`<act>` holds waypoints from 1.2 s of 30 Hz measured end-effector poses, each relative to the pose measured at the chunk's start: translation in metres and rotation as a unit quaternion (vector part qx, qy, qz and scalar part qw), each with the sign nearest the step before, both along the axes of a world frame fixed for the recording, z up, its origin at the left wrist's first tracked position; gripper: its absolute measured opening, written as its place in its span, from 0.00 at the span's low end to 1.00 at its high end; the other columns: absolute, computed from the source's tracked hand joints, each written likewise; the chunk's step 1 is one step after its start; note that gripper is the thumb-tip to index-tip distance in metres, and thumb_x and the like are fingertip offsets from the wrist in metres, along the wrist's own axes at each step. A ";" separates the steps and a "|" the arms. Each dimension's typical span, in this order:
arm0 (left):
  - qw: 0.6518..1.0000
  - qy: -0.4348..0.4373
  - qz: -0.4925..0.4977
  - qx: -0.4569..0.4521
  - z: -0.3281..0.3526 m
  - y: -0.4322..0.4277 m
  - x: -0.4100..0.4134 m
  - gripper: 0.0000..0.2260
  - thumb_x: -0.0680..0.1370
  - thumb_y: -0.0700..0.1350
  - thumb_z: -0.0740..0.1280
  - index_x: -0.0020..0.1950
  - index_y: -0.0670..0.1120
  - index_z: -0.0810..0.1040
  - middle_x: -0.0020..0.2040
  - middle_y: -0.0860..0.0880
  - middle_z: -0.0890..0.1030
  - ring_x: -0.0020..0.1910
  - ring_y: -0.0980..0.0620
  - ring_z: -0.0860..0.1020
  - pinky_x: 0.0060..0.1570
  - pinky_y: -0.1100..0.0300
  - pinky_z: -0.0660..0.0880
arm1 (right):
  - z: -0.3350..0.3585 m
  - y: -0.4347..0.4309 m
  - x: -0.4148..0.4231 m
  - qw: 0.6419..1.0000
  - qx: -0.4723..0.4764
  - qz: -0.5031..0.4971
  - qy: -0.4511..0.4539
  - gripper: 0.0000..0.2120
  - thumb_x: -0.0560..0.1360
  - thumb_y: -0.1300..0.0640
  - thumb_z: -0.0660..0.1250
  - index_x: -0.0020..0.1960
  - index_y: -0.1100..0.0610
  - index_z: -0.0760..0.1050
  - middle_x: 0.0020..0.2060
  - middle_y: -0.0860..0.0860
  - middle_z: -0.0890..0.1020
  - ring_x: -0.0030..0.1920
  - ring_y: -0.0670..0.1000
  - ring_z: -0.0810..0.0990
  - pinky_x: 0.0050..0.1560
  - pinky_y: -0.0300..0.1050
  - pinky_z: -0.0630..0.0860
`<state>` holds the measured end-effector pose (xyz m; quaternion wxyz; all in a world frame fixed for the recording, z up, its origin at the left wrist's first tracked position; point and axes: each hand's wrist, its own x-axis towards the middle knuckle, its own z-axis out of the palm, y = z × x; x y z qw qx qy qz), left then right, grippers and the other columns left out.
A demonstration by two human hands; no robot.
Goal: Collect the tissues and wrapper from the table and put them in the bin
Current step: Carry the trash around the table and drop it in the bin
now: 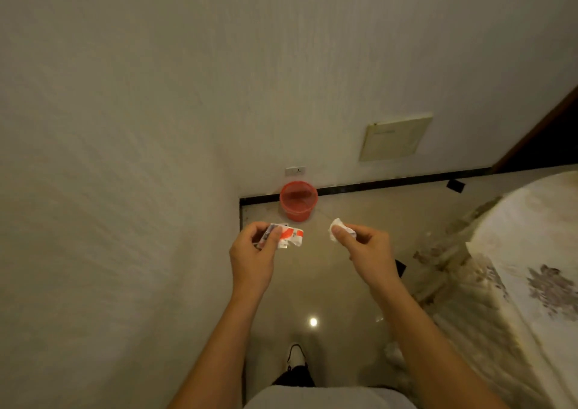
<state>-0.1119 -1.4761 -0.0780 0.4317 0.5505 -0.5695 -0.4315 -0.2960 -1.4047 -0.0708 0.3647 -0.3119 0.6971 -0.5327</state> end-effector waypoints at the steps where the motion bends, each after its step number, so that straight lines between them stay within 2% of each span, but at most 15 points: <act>1: 1.000 -0.001 -0.012 -0.002 0.000 -0.017 -0.005 0.03 0.76 0.44 0.71 0.46 0.45 0.82 0.41 0.49 0.84 0.41 0.54 0.82 0.39 0.64 0.78 | 0.000 -0.012 -0.003 1.000 -0.001 -0.010 -0.001 0.04 0.73 0.48 0.74 0.47 0.44 0.83 0.38 0.42 0.86 0.39 0.38 0.82 0.39 0.40 0.74; 6: 0.998 0.010 -0.055 0.001 -0.003 -0.078 -0.032 0.03 0.76 0.44 0.72 0.47 0.46 0.82 0.41 0.50 0.84 0.39 0.61 0.81 0.37 0.71 0.75 | -0.004 -0.051 -0.022 0.999 0.010 -0.051 0.005 0.02 0.73 0.48 0.73 0.43 0.41 0.81 0.38 0.39 0.85 0.41 0.39 0.83 0.39 0.39 0.75; 9: 0.996 0.012 -0.088 0.004 -0.006 -0.107 -0.056 0.03 0.75 0.45 0.72 0.44 0.52 0.81 0.40 0.53 0.84 0.39 0.60 0.81 0.37 0.68 0.76 | -0.007 -0.069 -0.042 0.997 0.024 -0.076 0.017 0.02 0.73 0.49 0.73 0.43 0.42 0.81 0.37 0.40 0.85 0.39 0.40 0.82 0.38 0.40 0.76; 11: 0.994 0.006 -0.104 0.015 -0.009 -0.126 -0.076 0.03 0.75 0.45 0.72 0.44 0.53 0.81 0.42 0.54 0.84 0.41 0.58 0.82 0.39 0.64 0.78 | -0.010 -0.080 -0.059 0.996 0.028 -0.088 0.017 0.01 0.73 0.49 0.72 0.43 0.44 0.82 0.37 0.40 0.85 0.38 0.40 0.82 0.37 0.37 0.75; 15: 0.989 0.002 -0.145 0.030 -0.013 -0.162 -0.126 0.02 0.76 0.47 0.71 0.47 0.51 0.81 0.45 0.53 0.84 0.44 0.61 0.82 0.39 0.69 0.78 | -0.015 -0.104 -0.098 0.992 0.023 -0.124 0.012 0.03 0.74 0.51 0.73 0.42 0.44 0.81 0.36 0.40 0.84 0.37 0.39 0.82 0.32 0.29 0.74; 17: 0.986 0.001 -0.164 0.040 -0.013 -0.182 -0.155 0.02 0.76 0.48 0.71 0.46 0.54 0.80 0.45 0.55 0.83 0.44 0.63 0.81 0.38 0.70 0.78 | -0.019 -0.119 -0.122 0.989 0.023 -0.145 0.006 0.02 0.74 0.51 0.73 0.43 0.44 0.81 0.36 0.40 0.85 0.38 0.39 0.82 0.32 0.29 0.74; 20: 0.979 0.004 -0.193 0.062 -0.012 -0.217 -0.206 0.02 0.75 0.49 0.71 0.45 0.56 0.79 0.44 0.56 0.83 0.44 0.61 0.82 0.38 0.65 0.79 | -0.023 -0.146 -0.165 0.984 0.017 -0.180 -0.003 0.02 0.74 0.49 0.72 0.44 0.42 0.80 0.36 0.40 0.84 0.39 0.37 0.82 0.31 0.29 0.74; 23: 0.976 -0.012 -0.210 0.047 -0.011 -0.253 -0.260 0.02 0.75 0.50 0.72 0.43 0.56 0.80 0.39 0.58 0.84 0.40 0.64 0.81 0.34 0.70 0.76 | -0.022 -0.176 -0.215 0.977 0.009 -0.214 -0.009 0.03 0.74 0.47 0.72 0.46 0.44 0.82 0.35 0.39 0.84 0.37 0.36 0.80 0.32 0.30 0.74; 25: 0.973 -0.026 -0.228 0.035 -0.009 -0.274 -0.296 0.03 0.75 0.49 0.72 0.43 0.56 0.80 0.38 0.58 0.83 0.38 0.65 0.81 0.33 0.73 0.74 | -0.023 -0.194 -0.250 0.971 0.006 -0.240 -0.010 0.07 0.74 0.48 0.72 0.50 0.49 0.83 0.36 0.42 0.84 0.38 0.38 0.81 0.36 0.34 0.74; 27: 0.967 -0.025 -0.253 0.023 -0.008 -0.291 -0.331 0.03 0.76 0.47 0.71 0.43 0.54 0.80 0.38 0.59 0.83 0.39 0.64 0.80 0.34 0.73 0.73 | -0.021 -0.209 -0.284 0.967 0.003 -0.255 -0.012 0.06 0.73 0.48 0.72 0.49 0.48 0.84 0.36 0.43 0.85 0.37 0.39 0.82 0.37 0.38 0.75; 29: 0.961 -0.021 -0.275 0.020 -0.007 -0.302 -0.365 0.02 0.76 0.47 0.71 0.43 0.53 0.81 0.39 0.59 0.83 0.39 0.62 0.81 0.35 0.73 0.73 | -0.020 -0.219 -0.313 0.963 -0.001 -0.270 -0.010 0.00 0.73 0.47 0.73 0.43 0.42 0.82 0.35 0.41 0.85 0.36 0.39 0.81 0.35 0.35 0.75; 30: 0.958 -0.017 -0.285 0.019 -0.006 -0.306 -0.381 0.01 0.75 0.47 0.71 0.44 0.52 0.81 0.39 0.57 0.83 0.40 0.62 0.81 0.35 0.73 0.74 | -0.019 -0.222 -0.325 0.960 -0.004 -0.280 -0.003 0.02 0.73 0.47 0.73 0.41 0.40 0.81 0.35 0.41 0.85 0.35 0.38 0.81 0.34 0.34 0.75; 34: 0.948 -0.016 -0.316 0.018 -0.004 -0.321 -0.437 0.03 0.76 0.46 0.71 0.46 0.48 0.82 0.41 0.53 0.84 0.40 0.60 0.81 0.36 0.71 0.75 | -0.019 -0.228 -0.364 0.950 -0.018 -0.312 0.008 0.04 0.73 0.49 0.74 0.41 0.41 0.81 0.34 0.40 0.85 0.35 0.38 0.82 0.32 0.29 0.74; 36: 0.943 -0.022 -0.332 0.030 -0.003 -0.328 -0.466 0.03 0.76 0.46 0.72 0.47 0.48 0.81 0.42 0.53 0.84 0.41 0.59 0.82 0.36 0.69 0.77 | -0.021 -0.229 -0.383 0.943 -0.014 -0.333 0.014 0.03 0.73 0.49 0.74 0.42 0.42 0.81 0.35 0.41 0.85 0.35 0.40 0.82 0.33 0.31 0.75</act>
